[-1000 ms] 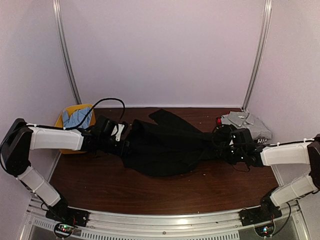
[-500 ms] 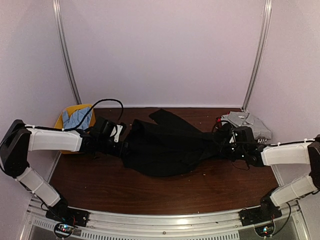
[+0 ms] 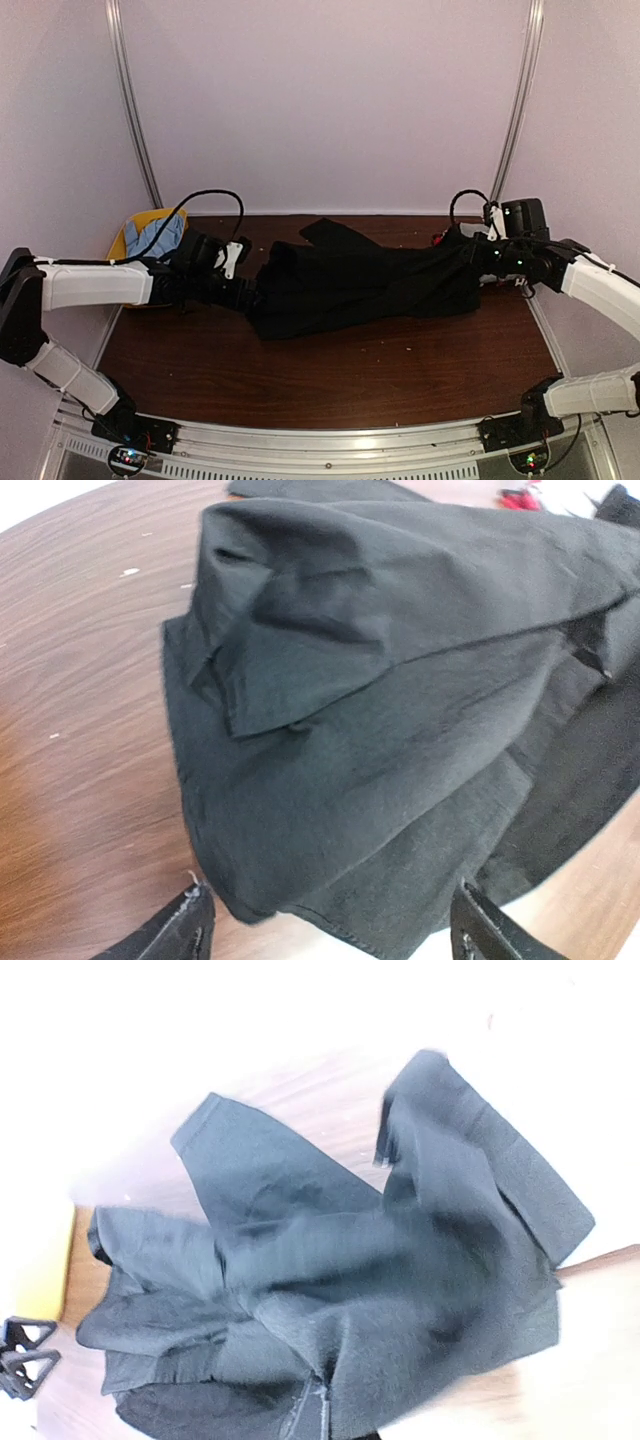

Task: Fold and stack the long sleeve shirts
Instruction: Pick up the crumpled shirt from the center of the board.

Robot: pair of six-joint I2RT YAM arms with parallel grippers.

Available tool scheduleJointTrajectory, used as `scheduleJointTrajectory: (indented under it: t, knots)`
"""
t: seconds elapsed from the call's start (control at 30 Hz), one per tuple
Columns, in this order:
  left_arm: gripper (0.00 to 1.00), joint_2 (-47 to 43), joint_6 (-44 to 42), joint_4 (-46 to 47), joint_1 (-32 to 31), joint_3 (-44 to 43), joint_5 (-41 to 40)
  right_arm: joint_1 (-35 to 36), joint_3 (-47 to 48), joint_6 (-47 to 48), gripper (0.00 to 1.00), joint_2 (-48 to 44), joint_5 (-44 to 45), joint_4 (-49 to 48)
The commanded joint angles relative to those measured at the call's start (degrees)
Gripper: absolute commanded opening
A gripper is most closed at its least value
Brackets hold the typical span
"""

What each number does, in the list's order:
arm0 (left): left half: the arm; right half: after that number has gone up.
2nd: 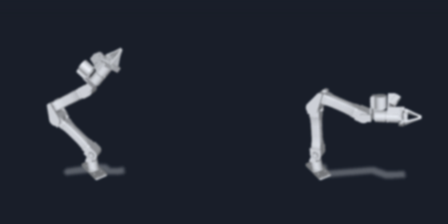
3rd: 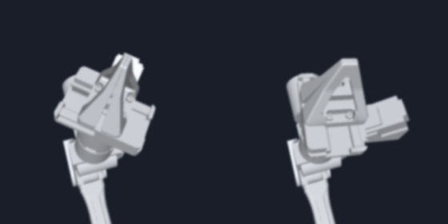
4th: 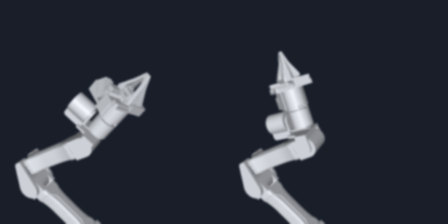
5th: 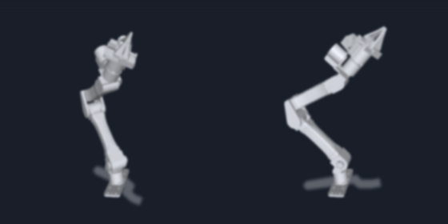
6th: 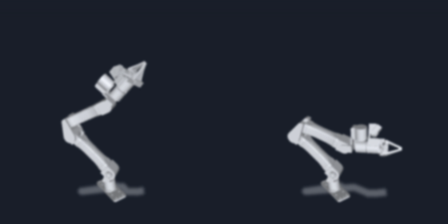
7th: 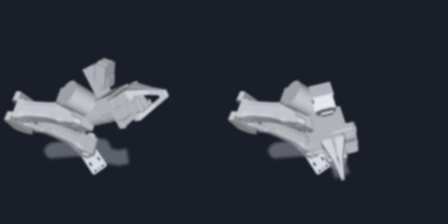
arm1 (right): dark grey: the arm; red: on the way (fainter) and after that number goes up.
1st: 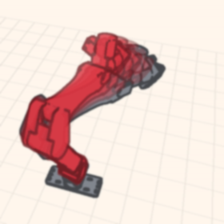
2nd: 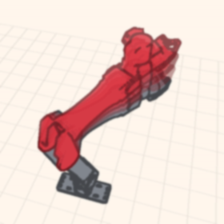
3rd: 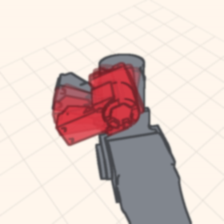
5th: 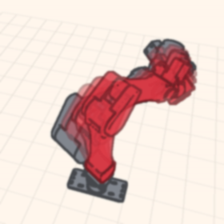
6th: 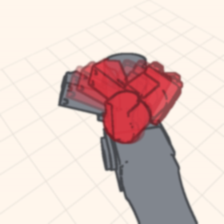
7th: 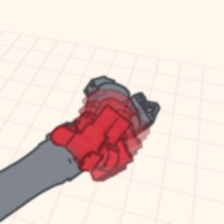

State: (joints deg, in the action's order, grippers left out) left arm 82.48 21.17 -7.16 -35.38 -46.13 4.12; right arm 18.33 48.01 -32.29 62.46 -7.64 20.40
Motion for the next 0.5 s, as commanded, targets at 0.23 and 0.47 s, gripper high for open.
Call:
scheduleJointTrajectory:
  t: [0.23, 0.47]
  knots:
    - [0.81, 3.1, -2.9, 3.5, -1.4, 0.9, 10.8, -1.8, 3.6, 10.3, 0.0, 1.0, 0.3, 14.1]
    - [0.81, 3.8, -3.6, -0.1, -6.4, 1.1, 2.5, -2.2, 5.4, 11.8, 0.0, 4.1, -0.1, 13.8]
